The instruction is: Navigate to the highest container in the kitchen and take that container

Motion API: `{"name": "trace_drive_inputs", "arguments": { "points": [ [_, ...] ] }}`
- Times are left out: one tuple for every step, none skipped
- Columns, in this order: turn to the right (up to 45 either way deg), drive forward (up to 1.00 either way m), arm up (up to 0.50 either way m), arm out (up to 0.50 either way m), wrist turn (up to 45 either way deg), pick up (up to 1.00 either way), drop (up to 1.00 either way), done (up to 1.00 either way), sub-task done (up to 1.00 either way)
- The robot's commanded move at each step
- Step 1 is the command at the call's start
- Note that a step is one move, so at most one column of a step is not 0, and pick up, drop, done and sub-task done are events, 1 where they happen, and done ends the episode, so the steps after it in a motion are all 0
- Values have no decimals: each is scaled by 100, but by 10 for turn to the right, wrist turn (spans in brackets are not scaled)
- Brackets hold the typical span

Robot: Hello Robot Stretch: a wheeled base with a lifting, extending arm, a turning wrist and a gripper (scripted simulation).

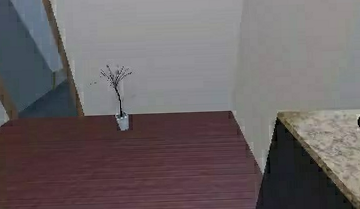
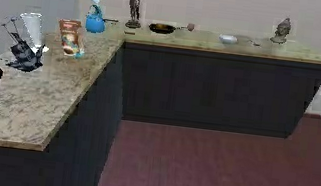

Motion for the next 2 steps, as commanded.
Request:
{"name": "trace_drive_inputs", "arguments": {
  "points": [
    [450,0,0,0,0,0,0,0,0],
    [450,0,0,0,0,0,0,0,0]
  ]
}}
